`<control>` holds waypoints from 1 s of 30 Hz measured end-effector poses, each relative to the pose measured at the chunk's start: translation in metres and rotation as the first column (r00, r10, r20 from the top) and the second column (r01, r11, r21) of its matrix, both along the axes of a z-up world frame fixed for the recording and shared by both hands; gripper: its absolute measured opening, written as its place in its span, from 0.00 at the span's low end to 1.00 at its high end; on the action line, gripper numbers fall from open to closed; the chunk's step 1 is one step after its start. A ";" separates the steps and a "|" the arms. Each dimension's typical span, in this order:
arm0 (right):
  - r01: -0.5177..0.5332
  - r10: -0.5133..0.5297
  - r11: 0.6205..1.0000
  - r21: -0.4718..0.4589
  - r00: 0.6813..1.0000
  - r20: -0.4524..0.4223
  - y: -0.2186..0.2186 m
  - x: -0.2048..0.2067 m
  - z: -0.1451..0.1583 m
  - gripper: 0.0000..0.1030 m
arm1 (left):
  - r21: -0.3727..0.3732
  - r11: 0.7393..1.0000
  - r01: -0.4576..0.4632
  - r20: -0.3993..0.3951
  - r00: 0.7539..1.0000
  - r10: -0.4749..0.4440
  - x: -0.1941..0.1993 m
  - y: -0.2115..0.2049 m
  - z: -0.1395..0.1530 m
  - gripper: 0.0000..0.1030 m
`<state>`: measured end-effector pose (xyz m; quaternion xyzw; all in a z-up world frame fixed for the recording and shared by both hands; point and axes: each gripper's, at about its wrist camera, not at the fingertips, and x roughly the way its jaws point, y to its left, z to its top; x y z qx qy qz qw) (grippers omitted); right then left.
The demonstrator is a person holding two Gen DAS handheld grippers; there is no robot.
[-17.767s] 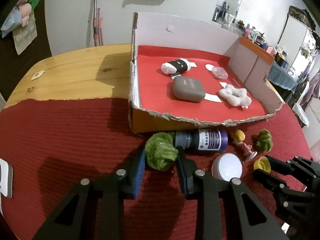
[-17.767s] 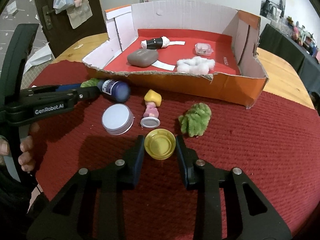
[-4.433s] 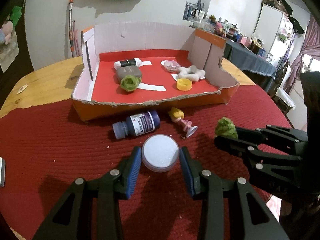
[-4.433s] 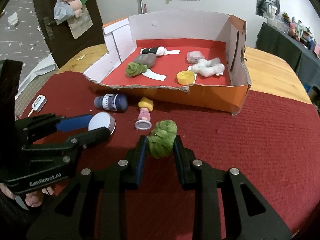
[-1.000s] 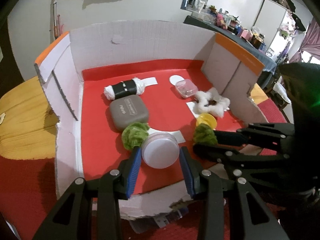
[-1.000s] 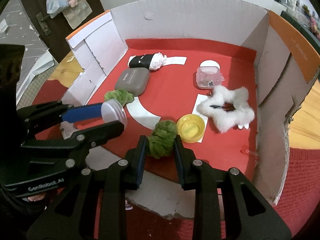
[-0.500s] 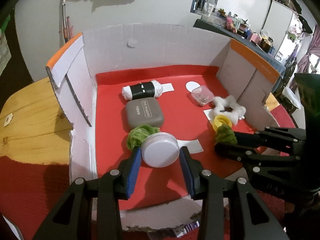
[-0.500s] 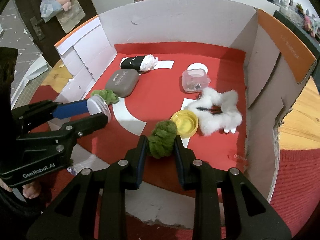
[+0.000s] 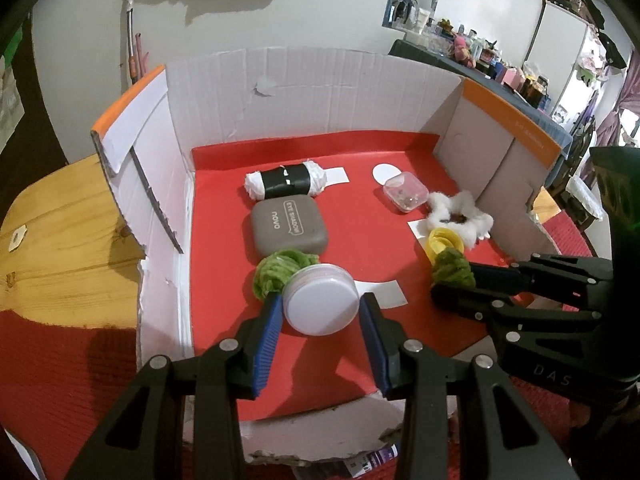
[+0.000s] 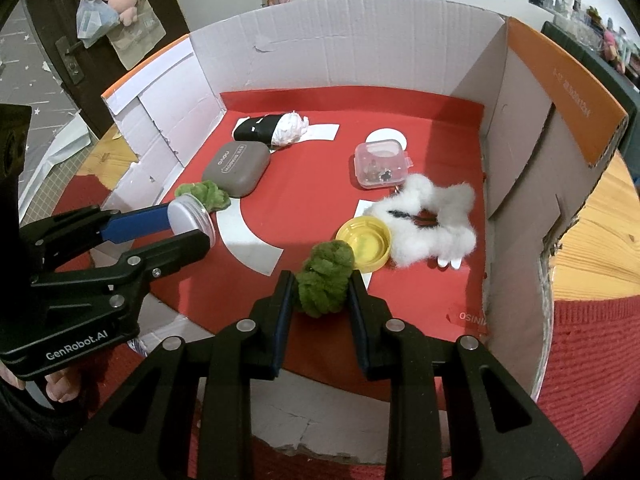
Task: Organize objects
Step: 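Lower and release the jar with the left tool while the right tool releases the plush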
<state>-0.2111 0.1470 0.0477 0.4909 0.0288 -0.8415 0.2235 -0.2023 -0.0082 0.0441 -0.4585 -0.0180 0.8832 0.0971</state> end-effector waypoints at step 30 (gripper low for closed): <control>0.003 -0.004 1.000 -0.019 0.999 -0.046 0.004 0.010 0.011 0.47 | 0.006 1.000 -0.028 -0.009 1.000 0.028 0.009 -0.002 0.005 0.52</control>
